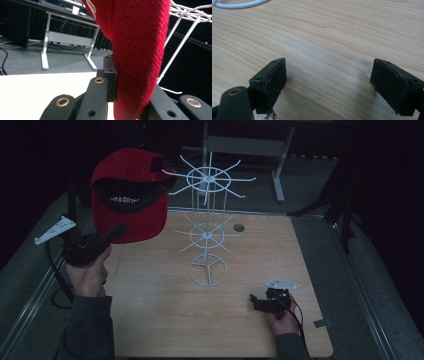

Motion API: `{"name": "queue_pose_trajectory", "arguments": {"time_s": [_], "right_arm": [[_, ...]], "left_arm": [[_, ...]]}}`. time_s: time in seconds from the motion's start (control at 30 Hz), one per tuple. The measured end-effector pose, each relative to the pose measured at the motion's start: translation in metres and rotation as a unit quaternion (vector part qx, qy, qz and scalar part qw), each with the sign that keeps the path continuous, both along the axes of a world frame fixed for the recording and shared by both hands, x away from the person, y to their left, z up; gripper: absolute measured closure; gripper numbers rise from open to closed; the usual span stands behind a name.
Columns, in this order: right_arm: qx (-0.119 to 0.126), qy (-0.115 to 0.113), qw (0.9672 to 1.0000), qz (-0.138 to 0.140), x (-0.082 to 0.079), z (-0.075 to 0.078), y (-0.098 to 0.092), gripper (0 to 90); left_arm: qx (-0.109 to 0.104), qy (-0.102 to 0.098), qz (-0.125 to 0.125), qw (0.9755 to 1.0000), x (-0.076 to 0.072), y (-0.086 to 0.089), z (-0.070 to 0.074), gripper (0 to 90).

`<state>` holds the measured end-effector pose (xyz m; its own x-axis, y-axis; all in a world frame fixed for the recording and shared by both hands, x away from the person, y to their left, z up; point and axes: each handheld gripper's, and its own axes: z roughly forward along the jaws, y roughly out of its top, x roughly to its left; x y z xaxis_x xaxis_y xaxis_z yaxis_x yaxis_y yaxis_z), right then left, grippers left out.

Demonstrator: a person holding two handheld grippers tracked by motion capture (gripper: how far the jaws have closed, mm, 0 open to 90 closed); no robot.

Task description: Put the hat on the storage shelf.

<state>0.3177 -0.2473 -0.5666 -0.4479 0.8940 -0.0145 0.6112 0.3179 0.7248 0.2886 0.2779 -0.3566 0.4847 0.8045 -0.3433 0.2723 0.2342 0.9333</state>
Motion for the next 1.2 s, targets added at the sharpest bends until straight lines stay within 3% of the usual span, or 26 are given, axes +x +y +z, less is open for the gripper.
{"name": "queue_pose_trajectory", "arguments": {"time_s": [0.2,0.53,0.77,1.2], "right_arm": [[0.000,0.000,1.0000,0.000,0.000,0.000,0.000,13.4],[0.000,0.001,1.0000,0.000,0.000,0.000,0.000,13.4],[0.000,0.001,1.0000,0.000,0.000,0.000,0.000,13.4],[0.000,0.001,1.0000,0.000,0.000,0.000,0.000,13.4]], "left_arm": [[0.005,-0.004,-0.003,1.0000,-0.001,-0.003,0.005,85.5],[-0.006,-0.007,0.003,1.0000,0.001,-0.006,0.018,85.4],[-0.010,-0.018,-0.008,0.9998,-0.001,-0.008,0.022,85.4],[-0.012,-0.022,-0.025,0.9994,-0.009,-0.008,0.015,85.4]]}}
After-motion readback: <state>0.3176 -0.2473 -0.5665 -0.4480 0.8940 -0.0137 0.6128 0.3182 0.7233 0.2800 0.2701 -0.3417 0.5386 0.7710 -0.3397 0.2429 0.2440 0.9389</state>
